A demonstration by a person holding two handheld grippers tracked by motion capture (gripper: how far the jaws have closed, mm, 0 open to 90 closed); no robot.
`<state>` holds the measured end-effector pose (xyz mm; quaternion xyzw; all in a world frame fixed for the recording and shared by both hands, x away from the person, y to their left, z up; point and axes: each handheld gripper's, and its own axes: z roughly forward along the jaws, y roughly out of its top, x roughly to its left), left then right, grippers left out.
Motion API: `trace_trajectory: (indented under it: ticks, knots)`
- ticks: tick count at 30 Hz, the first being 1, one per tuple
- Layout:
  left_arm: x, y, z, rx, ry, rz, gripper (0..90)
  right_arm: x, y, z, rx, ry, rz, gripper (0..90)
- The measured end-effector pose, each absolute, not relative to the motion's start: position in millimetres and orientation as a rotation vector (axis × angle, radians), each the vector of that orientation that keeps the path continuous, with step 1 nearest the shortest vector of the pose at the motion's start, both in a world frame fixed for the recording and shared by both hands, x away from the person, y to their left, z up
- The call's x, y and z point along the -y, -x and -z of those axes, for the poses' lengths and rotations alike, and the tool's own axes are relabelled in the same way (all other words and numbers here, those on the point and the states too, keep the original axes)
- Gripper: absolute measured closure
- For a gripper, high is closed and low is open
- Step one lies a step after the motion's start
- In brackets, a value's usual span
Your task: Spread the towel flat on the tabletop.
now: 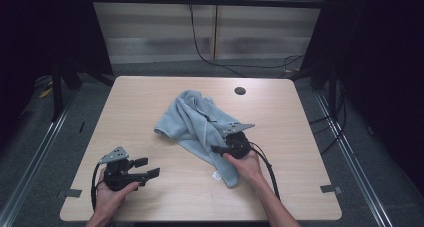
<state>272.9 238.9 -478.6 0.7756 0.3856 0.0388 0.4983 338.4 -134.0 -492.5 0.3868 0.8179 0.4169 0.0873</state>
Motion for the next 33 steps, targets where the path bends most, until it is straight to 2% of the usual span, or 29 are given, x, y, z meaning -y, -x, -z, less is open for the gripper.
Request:
trace_trajectory:
  ticks: [8,10,16,19,20,21,22,23,27,28,33]
  knots:
    - [-232,-272,478,-0.911,-1.894,-0.094,30.3,145,-296,490,-2.481,-1.12,-1.287,76.1]
    - [-229,-271,477,-0.899,-1.897,-0.094,31.2,149,-275,495,-2.51,-1.117,-1.279,76.1]
    - [-221,-271,475,-0.875,-1.901,-0.085,32.1,147,-253,494,-2.557,-1.068,-1.272,76.0]
    - [-217,-270,474,-0.858,-1.906,-0.079,35.5,146,-239,496,-2.6,-1.029,-1.277,65.0]
    - [-215,-271,473,-0.855,-1.909,-0.079,35.5,146,-239,496,-2.6,-1.029,-1.277,65.0]
    - [-210,-274,470,-0.835,-1.911,-0.081,37.5,152,-238,493,-2.59,-1.033,-1.301,51.2]
    - [-210,-274,470,-0.835,-1.911,-0.081,39.7,152,-238,493,-2.59,-1.033,-1.301,51.2]
    - [-207,-277,468,-0.828,-1.912,-0.093,40.0,161,-240,486,-2.56,-1.047,-1.335,43.8]
    - [-192,-291,459,-0.8,-1.897,-0.088,41.5,176,-246,470,-2.472,-1.079,-1.409,41.6]
    - [-187,-296,459,-0.794,-1.893,-0.076,45.1,185,-256,463,-2.419,-1.111,-1.428,43.3]
    - [-160,-314,467,-0.787,-1.925,-0.022,43.9,193,-290,474,-2.367,-1.194,-1.35,42.4]
